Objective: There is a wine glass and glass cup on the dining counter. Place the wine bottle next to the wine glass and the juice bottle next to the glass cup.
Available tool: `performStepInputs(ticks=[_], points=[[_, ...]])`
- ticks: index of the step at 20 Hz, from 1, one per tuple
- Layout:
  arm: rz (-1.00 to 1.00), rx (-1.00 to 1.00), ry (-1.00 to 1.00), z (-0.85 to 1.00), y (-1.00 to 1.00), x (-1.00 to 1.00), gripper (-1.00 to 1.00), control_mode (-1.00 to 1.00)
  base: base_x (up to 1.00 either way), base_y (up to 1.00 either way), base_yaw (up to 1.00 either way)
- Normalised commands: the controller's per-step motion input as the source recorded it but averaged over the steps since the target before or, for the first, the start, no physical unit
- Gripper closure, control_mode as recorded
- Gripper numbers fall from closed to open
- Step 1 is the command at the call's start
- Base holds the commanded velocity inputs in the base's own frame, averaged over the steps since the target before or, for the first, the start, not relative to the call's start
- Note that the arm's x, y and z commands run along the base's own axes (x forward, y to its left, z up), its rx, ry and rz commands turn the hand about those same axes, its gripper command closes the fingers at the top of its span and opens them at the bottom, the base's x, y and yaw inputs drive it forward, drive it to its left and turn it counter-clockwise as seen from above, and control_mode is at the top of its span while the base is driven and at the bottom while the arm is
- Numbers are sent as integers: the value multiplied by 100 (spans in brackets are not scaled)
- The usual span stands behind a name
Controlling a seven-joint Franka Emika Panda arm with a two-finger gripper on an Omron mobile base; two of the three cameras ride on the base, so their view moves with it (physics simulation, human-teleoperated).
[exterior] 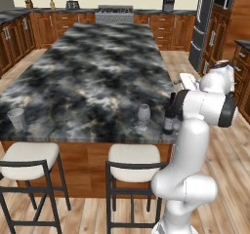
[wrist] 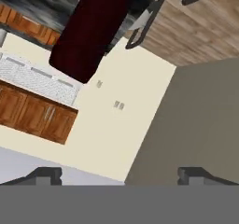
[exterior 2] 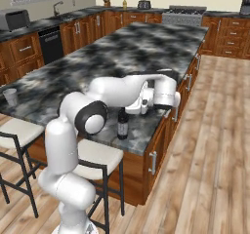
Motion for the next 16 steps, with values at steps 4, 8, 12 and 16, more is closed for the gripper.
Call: performStepInputs(ticks=[4, 8, 12, 16], points=[[5, -15, -28, 81, 2, -65, -100, -100, 0, 0, 0], [7, -24, -30, 73, 21, -73, -100, -100, 0, 0, 0], [11, -34, -29, 51, 55, -80, -100, -100, 0, 0, 0], [12, -43, -34, 47, 79, -88, -100, -100, 0, 0, 0]])
